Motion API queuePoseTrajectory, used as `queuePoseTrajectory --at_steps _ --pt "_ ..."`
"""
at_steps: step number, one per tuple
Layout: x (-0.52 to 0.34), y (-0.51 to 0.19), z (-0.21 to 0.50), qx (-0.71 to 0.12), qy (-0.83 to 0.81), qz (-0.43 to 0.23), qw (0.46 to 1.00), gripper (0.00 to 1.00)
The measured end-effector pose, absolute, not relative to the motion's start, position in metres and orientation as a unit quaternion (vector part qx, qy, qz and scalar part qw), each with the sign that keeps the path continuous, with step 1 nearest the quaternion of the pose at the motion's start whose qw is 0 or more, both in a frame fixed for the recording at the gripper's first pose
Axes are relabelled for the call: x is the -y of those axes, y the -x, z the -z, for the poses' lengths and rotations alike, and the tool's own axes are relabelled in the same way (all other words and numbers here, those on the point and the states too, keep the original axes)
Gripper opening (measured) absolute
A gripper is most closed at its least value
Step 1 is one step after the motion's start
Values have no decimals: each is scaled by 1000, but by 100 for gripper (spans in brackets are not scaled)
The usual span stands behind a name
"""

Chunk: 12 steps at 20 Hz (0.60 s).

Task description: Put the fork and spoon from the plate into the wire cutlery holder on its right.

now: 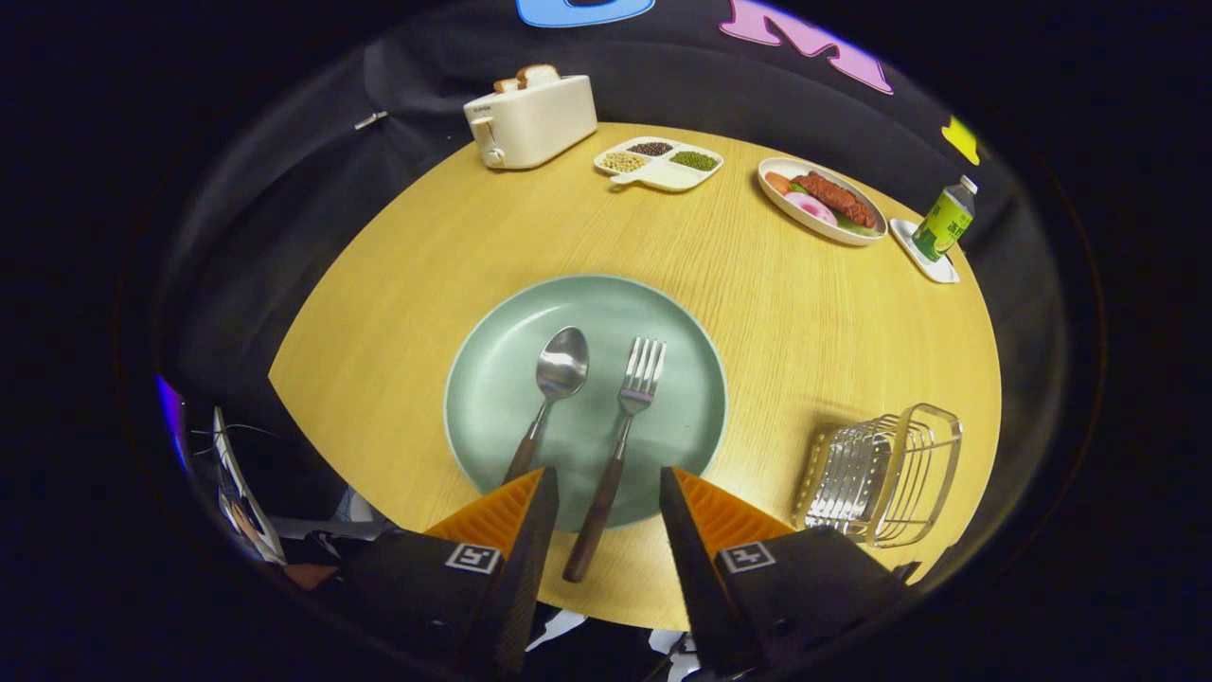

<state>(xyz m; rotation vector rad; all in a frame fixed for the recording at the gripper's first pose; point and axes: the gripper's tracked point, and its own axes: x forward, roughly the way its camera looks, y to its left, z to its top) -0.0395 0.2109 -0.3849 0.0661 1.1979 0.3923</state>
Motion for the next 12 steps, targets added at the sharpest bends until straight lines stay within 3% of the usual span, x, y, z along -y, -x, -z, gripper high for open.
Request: queuePoseTrajectory --at_steps 8,11,12 --pt "-218 38 425 -598 -25 -156 785 48" --pt "-212 34 437 -603 -12 -129 787 34" --pt "-211 34 436 -604 -11 -123 787 16"
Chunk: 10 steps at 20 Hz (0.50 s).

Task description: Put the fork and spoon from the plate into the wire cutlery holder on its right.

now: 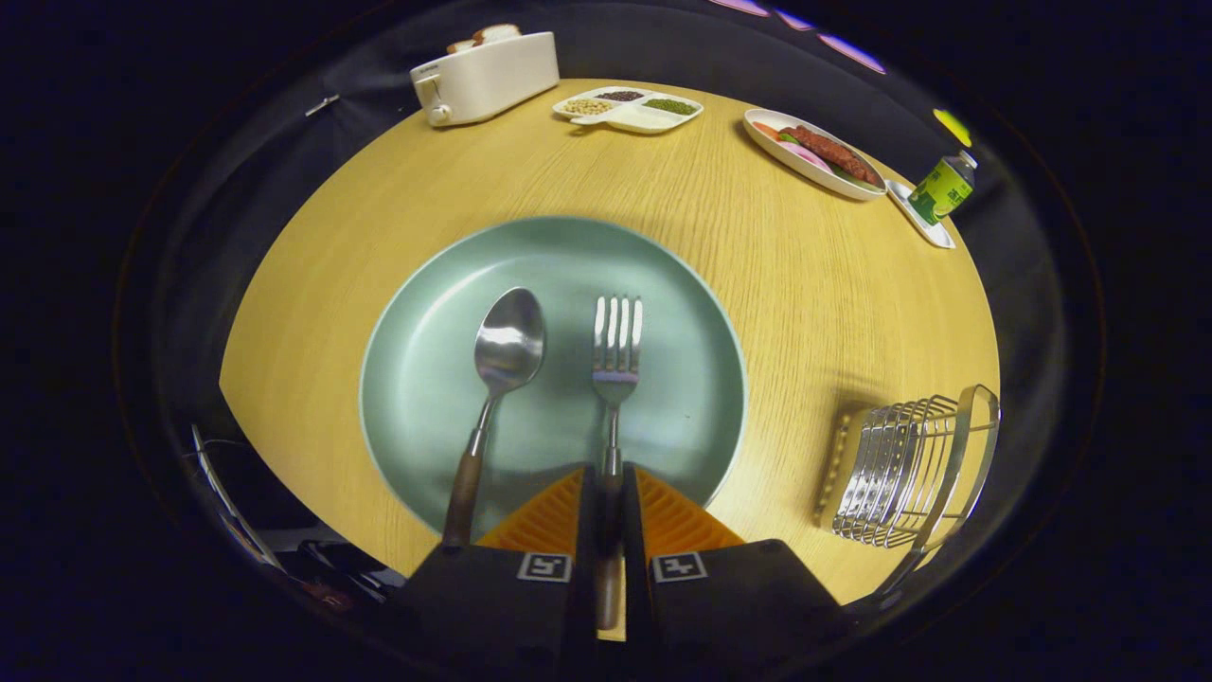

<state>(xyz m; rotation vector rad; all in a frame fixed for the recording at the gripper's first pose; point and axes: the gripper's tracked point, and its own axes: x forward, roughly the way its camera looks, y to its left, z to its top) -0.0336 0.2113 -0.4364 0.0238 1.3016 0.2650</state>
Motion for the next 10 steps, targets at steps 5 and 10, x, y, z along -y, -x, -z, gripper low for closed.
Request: queuePoseTrajectory --at_steps 5,10 --pt "-208 31 428 -595 -3 -138 792 10" --pt "-195 28 381 -569 -37 -168 804 10"
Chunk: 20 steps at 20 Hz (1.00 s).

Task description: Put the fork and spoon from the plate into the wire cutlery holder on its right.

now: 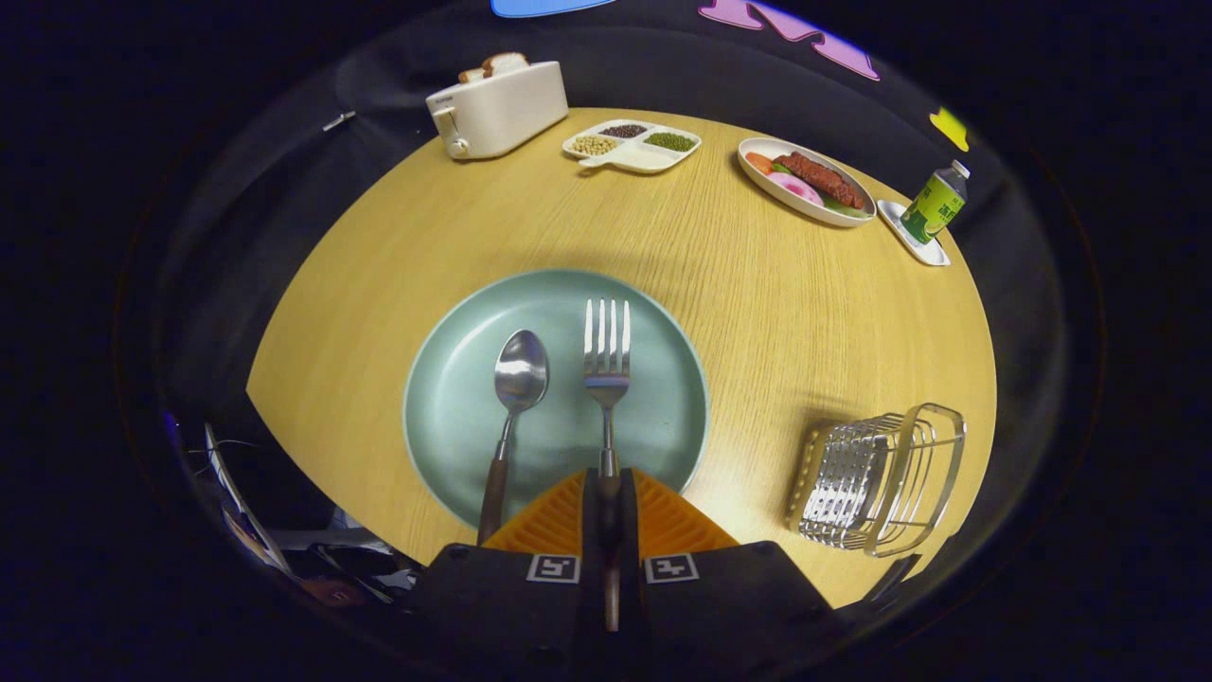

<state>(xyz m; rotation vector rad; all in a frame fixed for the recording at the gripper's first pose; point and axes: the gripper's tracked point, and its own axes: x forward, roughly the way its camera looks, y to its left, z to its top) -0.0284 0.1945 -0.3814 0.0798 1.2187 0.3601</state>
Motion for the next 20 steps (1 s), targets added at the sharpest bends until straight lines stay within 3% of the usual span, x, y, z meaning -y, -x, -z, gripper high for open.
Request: queuePoseTrajectory --at_steps 8,12,20 --pt "-76 48 304 -586 -23 -215 781 10" --pt "-14 59 309 -643 26 -212 736 10" --pt "25 83 346 -746 107 -212 622 10"
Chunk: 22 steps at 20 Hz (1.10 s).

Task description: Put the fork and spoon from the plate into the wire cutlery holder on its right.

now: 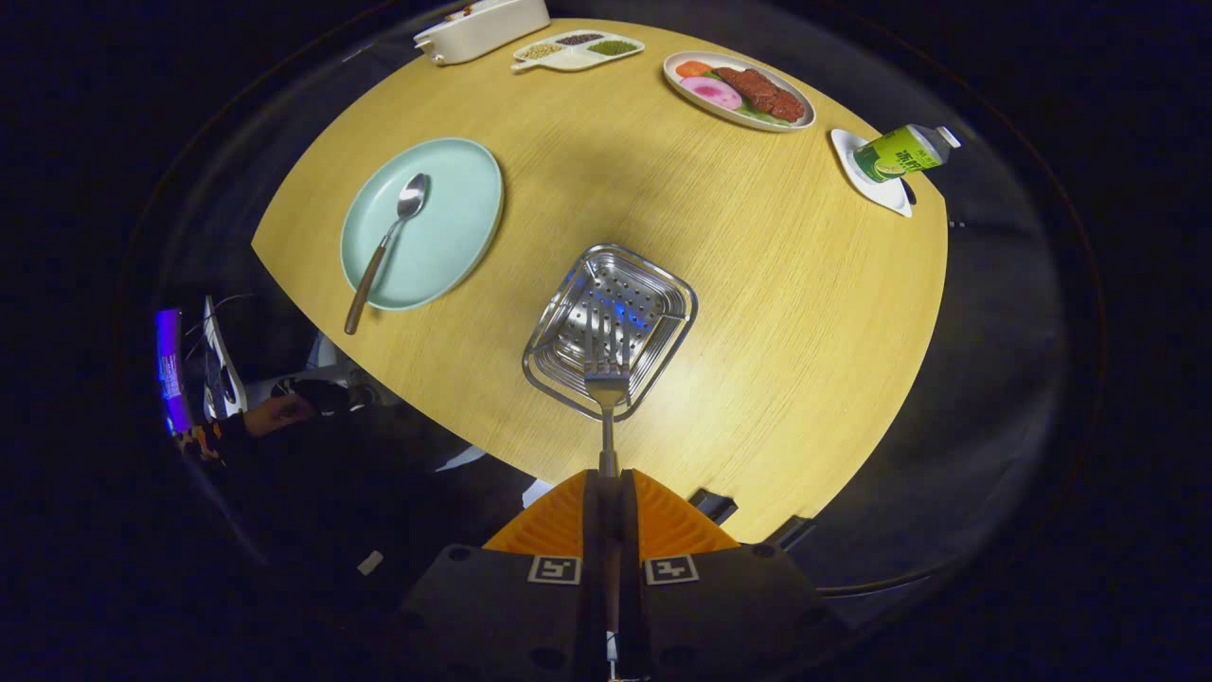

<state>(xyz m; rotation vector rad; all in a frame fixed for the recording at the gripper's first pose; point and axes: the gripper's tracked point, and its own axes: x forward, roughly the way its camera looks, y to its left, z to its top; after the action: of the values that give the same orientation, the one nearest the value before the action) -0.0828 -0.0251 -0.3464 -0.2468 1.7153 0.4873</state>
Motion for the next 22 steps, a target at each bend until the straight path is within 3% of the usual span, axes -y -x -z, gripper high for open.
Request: queuePoseTrajectory --at_steps 6,12,15,20,21,22 --pt "20 83 357 -779 115 -202 582 15" --pt "18 73 361 -766 112 -197 602 19" --pt "12 58 357 -726 100 -193 653 31" --pt "3 26 332 -613 45 -155 773 35" --pt "-2 21 322 -586 34 -150 796 40" --pt "-8 16 315 -560 24 -145 816 51"
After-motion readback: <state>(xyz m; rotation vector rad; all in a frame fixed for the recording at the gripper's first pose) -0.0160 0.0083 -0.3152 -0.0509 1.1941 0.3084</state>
